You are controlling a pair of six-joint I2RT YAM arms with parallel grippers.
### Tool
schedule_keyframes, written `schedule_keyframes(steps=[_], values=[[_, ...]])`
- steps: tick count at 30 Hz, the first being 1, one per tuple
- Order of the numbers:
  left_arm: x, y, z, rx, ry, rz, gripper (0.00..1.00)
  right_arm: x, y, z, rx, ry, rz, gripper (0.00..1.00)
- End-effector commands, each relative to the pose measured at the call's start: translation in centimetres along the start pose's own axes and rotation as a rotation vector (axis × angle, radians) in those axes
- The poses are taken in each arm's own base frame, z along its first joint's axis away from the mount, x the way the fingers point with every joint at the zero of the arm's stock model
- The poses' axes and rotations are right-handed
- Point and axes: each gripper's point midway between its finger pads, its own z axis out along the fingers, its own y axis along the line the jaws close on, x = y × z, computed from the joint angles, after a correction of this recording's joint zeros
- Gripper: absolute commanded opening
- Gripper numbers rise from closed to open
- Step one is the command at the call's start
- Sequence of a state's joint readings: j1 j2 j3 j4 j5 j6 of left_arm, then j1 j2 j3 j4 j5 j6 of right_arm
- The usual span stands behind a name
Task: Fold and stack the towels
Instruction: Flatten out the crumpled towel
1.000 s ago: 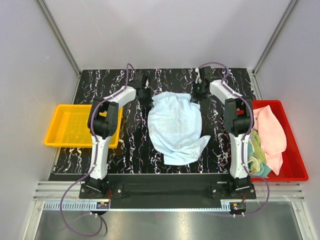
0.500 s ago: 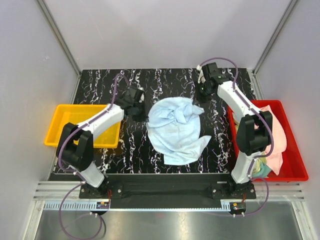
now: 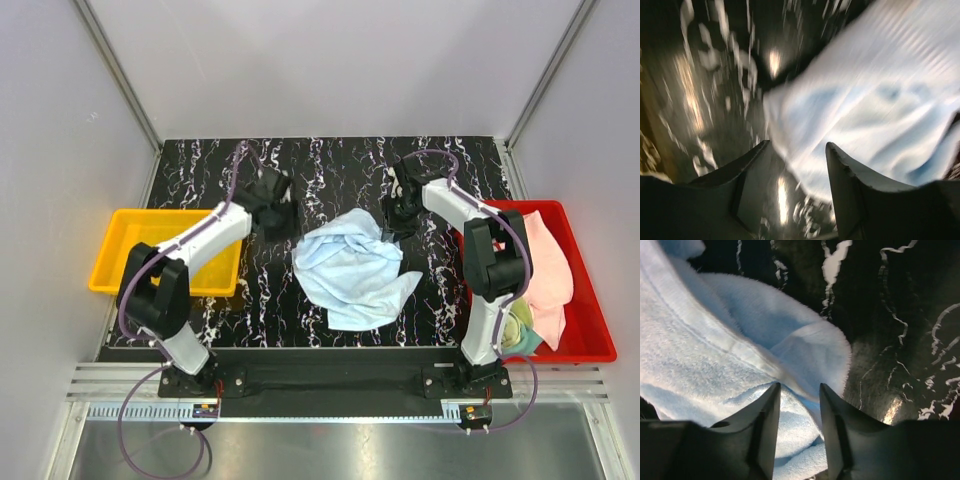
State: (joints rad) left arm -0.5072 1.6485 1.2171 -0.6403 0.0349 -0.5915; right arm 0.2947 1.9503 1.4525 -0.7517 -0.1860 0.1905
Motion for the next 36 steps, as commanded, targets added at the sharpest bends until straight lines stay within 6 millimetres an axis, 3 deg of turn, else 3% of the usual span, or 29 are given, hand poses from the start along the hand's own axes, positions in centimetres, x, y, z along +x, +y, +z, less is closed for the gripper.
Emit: schedule_keyframes(steps=[1, 2, 3, 4, 6, 7, 10, 14, 18, 21, 28, 36], values=[[-8.8, -1.9, -0.7, 0.091, -0.184, 0.079, 0.53, -3.7, -0.7, -4.2, 0.075, -0.173, 0.127, 0.46], [-9.8, -2.5, -0.5, 0.111, -0.203, 0.106, 0.54, -4.0, -0.4, -4.9, 0.065, -0.203, 0.203, 0.47], [-11.6, -4.6, -1.3, 0.184, -0.233, 0.148, 0.55, -3.8, -0.1, -6.0, 0.05, -0.23, 0.243, 0.48], [-11.9, -5.0, 0.5, 0.201, -0.214, 0.195, 0.55, -3.8, -0.3, -6.4, 0.051, -0.251, 0.289, 0.51], [-13.8, -6.8, 0.7, 0.244, -0.218, 0.217, 0.55, -2.7, -0.4, -7.0, 0.041, -0.268, 0.432, 0.53], [-12.9, -6.6, 2.9, 0.244, -0.147, 0.225, 0.54, -2.6, -0.7, -7.2, 0.036, -0.283, 0.484, 0.53], [-11.2, -8.4, 5.1, 0.365, -0.067, 0.243, 0.54, -1.1, -1.3, -6.9, 0.018, -0.262, 0.671, 0.53], [-9.1, -9.8, 6.6, 0.448, -0.023, 0.268, 0.55, 1.1, -0.1, -5.3, -0.047, -0.145, 0.85, 0.52], [-7.9, -10.2, 7.5, 0.461, 0.011, 0.289, 0.55, 3.5, -0.5, -3.6, -0.055, -0.123, 0.946, 0.51], [-7.4, -10.7, 7.3, 0.491, 0.02, 0.286, 0.55, 4.8, -0.8, -3.2, -0.052, -0.125, 0.996, 0.52], [-6.1, -11.2, 7.2, 0.516, 0.041, 0.272, 0.54, 5.2, -0.8, -3.4, -0.086, -0.159, 1.057, 0.52], [-6.2, -11.5, 6.7, 0.525, 0.031, 0.254, 0.53, 5.5, -1.6, -2.3, -0.069, -0.184, 1.092, 0.5]])
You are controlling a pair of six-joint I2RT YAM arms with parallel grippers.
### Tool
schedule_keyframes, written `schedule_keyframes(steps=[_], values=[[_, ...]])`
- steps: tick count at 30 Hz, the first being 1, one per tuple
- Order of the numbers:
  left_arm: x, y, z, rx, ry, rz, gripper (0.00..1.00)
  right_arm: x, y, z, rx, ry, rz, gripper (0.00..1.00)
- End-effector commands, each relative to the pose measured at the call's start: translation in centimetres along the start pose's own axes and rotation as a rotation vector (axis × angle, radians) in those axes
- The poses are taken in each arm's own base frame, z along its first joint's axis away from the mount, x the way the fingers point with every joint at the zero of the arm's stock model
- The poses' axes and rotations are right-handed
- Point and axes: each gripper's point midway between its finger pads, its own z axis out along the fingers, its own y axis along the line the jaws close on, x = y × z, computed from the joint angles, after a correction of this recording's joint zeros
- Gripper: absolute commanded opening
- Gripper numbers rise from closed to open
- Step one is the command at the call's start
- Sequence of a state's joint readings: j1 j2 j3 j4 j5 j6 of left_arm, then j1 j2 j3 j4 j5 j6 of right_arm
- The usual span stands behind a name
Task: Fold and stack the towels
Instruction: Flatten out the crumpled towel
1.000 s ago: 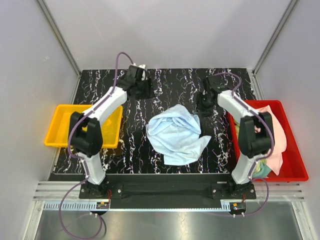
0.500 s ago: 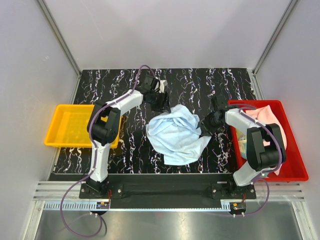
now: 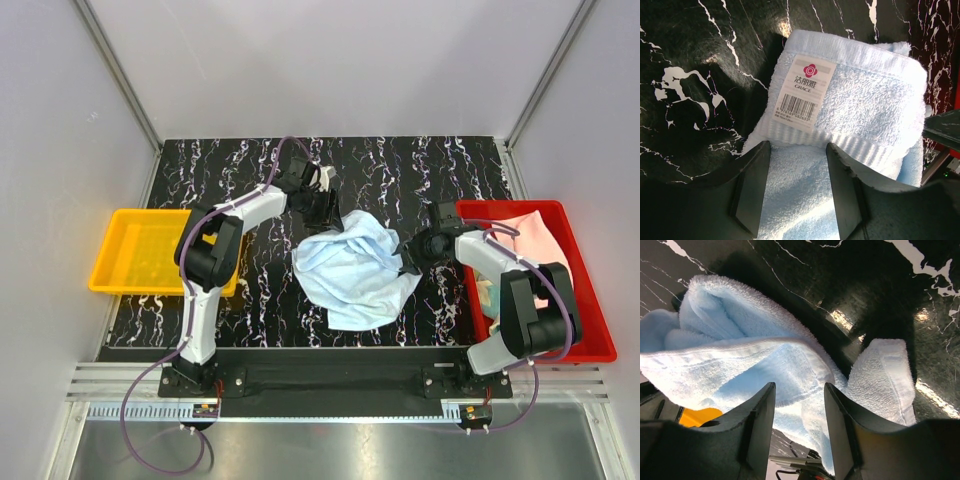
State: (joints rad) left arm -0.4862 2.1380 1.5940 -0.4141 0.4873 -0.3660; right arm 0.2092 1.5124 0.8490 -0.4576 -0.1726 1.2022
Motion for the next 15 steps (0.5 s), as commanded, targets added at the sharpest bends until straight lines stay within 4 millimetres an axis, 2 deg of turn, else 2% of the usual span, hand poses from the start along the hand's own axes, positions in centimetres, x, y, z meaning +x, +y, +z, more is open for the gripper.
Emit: schedule_keyframes(steps=[1, 7, 8, 12, 15], values=[[-2.0, -2.7, -1.9, 0.067, -0.073, 0.039, 0.53, -0.6, 0.4, 0.2, -0.017, -0.035, 0.031, 0.5], [-2.9, -2.6, -2.6, 0.039, -0.095, 0.057, 0.53, -0.8, -0.9, 0.0, -0.002, -0.072, 0.046, 0.5], [-3.0, -2.1, -2.8, 0.01, -0.096, 0.057, 0.54, -0.8, -1.1, 0.0, 0.002, -0.074, 0.046, 0.5], [-4.3, -1.4, -4.2, -0.015, -0.129, 0.054, 0.54, -0.5, -1.7, 0.3, 0.013, -0.064, 0.062, 0.5], [-4.8, -2.2, -4.9, -0.002, -0.146, 0.067, 0.55, -0.6, -1.6, 0.5, -0.008, -0.071, 0.073, 0.49]])
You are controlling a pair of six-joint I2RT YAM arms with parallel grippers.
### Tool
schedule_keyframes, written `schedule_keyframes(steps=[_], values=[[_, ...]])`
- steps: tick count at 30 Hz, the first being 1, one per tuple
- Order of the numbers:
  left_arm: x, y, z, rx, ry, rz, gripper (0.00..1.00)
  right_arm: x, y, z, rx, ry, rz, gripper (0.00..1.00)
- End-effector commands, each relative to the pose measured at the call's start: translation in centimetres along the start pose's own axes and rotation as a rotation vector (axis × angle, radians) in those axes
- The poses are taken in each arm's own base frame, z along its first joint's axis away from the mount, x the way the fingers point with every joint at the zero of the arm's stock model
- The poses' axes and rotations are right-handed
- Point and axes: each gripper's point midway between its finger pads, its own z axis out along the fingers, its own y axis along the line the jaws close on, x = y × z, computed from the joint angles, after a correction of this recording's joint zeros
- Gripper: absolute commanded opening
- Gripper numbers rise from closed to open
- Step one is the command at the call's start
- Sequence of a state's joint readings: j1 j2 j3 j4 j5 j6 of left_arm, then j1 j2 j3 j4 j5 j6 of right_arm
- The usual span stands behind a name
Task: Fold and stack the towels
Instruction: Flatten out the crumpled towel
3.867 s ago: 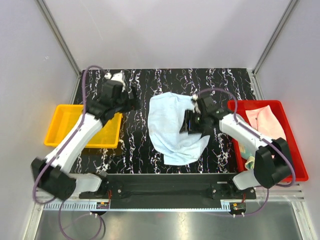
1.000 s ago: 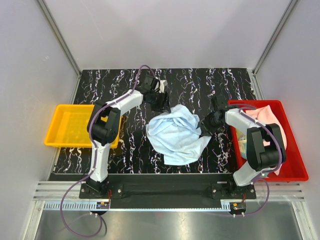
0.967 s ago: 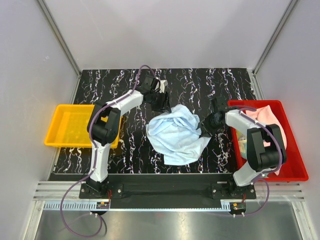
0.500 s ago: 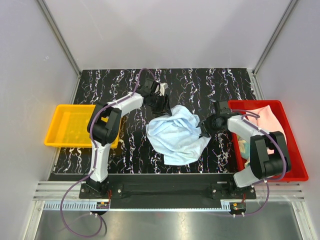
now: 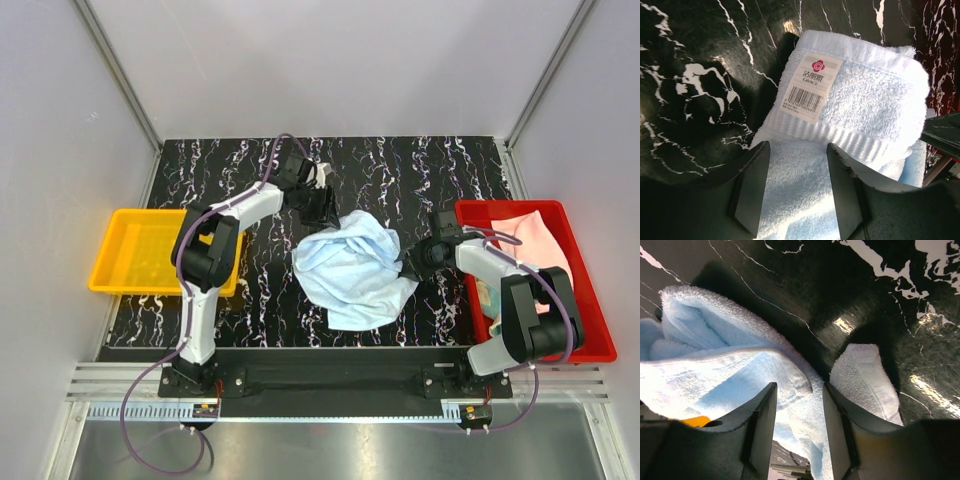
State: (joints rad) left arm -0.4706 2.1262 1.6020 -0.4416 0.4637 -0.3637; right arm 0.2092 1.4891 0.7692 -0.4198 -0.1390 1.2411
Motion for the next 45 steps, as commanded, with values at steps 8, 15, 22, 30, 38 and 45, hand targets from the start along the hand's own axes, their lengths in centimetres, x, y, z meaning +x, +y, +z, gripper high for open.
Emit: schedule_keyframes(steps=[8, 15, 22, 30, 38, 45], values=[[-2.4, -4.5, -4.5, 0.103, -0.125, 0.08, 0.55, -0.3, 0.9, 1.2, -0.077, -0.021, 0.04, 0.33], [1.5, -5.5, -3.3, 0.131, -0.034, 0.11, 0.59, -1.4, 1.2, 0.5, -0.088, -0.085, -0.025, 0.0], [2.1, -4.4, -3.1, 0.042, -0.05, 0.156, 0.59, -3.3, 6.5, -2.9, -0.215, -0.185, -0.267, 0.0], [-0.7, -3.7, -9.3, -0.179, -0.17, 0.161, 0.0, -4.0, 13.6, -6.9, -0.231, -0.14, -0.75, 0.0], [6.5, -10.2, -8.3, 0.049, -0.124, 0.005, 0.0, -5.7, 7.6, -5.7, 0.044, -0.136, -0.812, 0.0], [9.1, -11.2, -6.0, 0.113, -0.031, -0.01, 0.45, -7.2, 2.0, -3.5, 0.23, -0.154, -0.792, 0.0]])
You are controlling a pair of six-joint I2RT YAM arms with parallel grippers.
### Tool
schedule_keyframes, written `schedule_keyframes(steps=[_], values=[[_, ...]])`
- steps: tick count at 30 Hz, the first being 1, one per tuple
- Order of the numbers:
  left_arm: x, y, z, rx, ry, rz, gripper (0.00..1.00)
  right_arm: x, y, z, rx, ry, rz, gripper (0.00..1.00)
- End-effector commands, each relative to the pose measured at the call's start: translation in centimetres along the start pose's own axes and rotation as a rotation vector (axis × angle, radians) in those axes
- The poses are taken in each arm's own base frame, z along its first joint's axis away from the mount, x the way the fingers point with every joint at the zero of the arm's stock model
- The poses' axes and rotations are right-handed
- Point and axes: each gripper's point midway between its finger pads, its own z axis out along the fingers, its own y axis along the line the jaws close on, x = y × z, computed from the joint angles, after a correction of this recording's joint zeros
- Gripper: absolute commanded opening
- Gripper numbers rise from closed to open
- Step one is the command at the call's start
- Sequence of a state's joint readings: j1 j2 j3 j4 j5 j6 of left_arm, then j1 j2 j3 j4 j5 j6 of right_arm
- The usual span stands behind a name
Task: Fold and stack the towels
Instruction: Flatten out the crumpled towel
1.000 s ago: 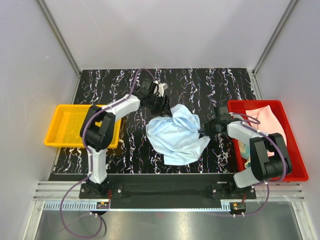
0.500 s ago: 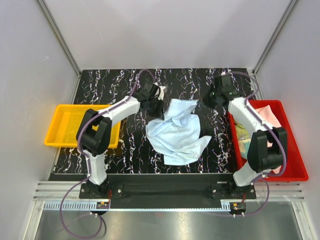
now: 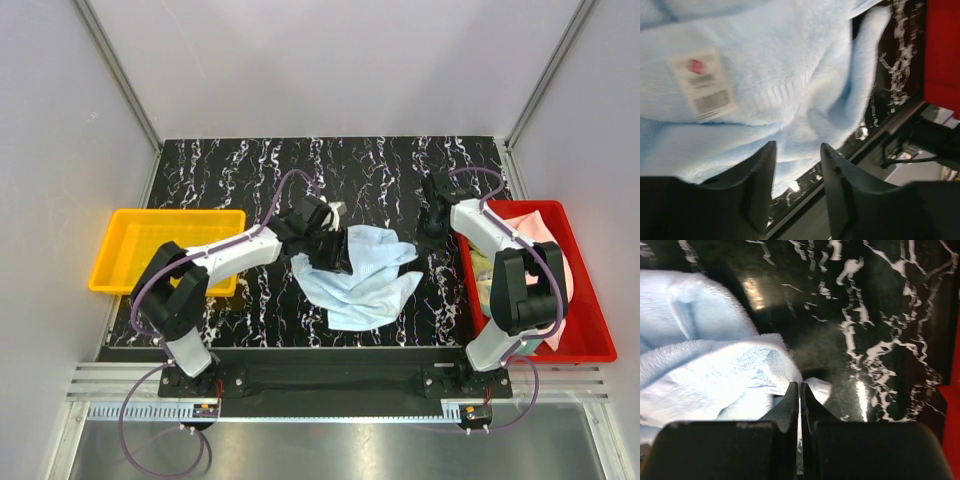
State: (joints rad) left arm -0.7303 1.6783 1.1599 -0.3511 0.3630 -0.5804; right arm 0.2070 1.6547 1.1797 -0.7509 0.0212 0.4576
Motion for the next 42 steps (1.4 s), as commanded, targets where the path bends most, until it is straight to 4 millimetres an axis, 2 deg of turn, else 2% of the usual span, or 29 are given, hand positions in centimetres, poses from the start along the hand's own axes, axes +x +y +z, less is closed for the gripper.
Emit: schedule_keyframes(steps=[1, 2, 3, 4, 5, 6, 8, 9, 11, 14, 15, 16, 18, 23, 26, 34, 40, 42], values=[[-2.8, -0.7, -1.4, 0.022, -0.066, -0.016, 0.49, -1.1, -2.1, -0.4, 0.097, -0.053, -0.015, 0.0], [-5.5, -0.6, -2.9, 0.015, -0.126, 0.004, 0.51, -1.2, -2.4, -0.5, 0.115, -0.063, -0.017, 0.0], [-6.9, -0.2, -3.7, 0.003, -0.158, 0.009, 0.57, -1.5, -2.5, -0.7, 0.116, -0.075, -0.014, 0.0], [-8.1, 0.6, -4.5, -0.021, -0.184, 0.007, 0.59, -1.4, -2.6, -0.7, 0.118, -0.078, -0.017, 0.0], [-10.8, 2.1, -6.0, -0.052, -0.247, 0.013, 0.59, -1.6, -2.5, -0.7, 0.115, -0.082, -0.02, 0.0], [-12.0, 3.2, -6.4, -0.082, -0.273, 0.013, 0.59, -1.6, -2.5, -0.7, 0.11, -0.084, -0.019, 0.0], [-13.6, 6.8, -6.0, -0.154, -0.282, 0.012, 0.58, -1.6, -2.2, -0.6, 0.096, -0.085, -0.021, 0.0], [-14.4, 7.2, -6.0, -0.157, -0.286, 0.014, 0.56, -1.7, -2.2, -0.6, 0.096, -0.084, -0.024, 0.0], [-14.0, 7.8, -4.2, -0.097, -0.227, 0.032, 0.52, -1.7, -2.1, -0.5, 0.092, -0.085, -0.029, 0.0], [-12.1, 7.6, -2.1, -0.009, -0.162, 0.057, 0.51, -1.7, -1.9, -0.5, 0.071, -0.086, -0.032, 0.0], [-12.1, 7.5, -1.7, 0.013, -0.167, 0.069, 0.51, -1.7, -1.8, -0.6, 0.063, -0.085, -0.031, 0.0], [-10.8, 7.9, -1.0, 0.025, -0.135, 0.065, 0.51, -1.8, -1.7, -0.6, 0.056, -0.088, -0.032, 0.0], [-9.8, 8.6, -0.1, 0.024, -0.103, 0.063, 0.51, -1.8, -1.4, -0.7, 0.038, -0.089, -0.034, 0.0], [-7.9, 7.7, 1.9, 0.051, -0.025, 0.116, 0.51, -1.9, -0.8, -0.8, 0.007, -0.09, -0.039, 0.0], [-6.5, 8.3, 2.8, 0.043, 0.013, 0.096, 0.5, -1.8, -0.5, -1.0, -0.011, -0.091, -0.034, 0.0], [-5.7, 7.4, 2.4, 0.077, 0.004, 0.086, 0.46, -1.6, -0.7, -1.3, -0.012, -0.097, -0.034, 0.0], [-5.8, 6.3, 1.2, 0.082, -0.017, 0.107, 0.45, -1.4, -0.7, -1.2, -0.014, -0.094, -0.033, 0.0], [-6.1, 6.0, 0.7, 0.076, -0.031, 0.112, 0.41, -1.3, -0.7, -1.1, -0.011, -0.091, -0.031, 0.0]])
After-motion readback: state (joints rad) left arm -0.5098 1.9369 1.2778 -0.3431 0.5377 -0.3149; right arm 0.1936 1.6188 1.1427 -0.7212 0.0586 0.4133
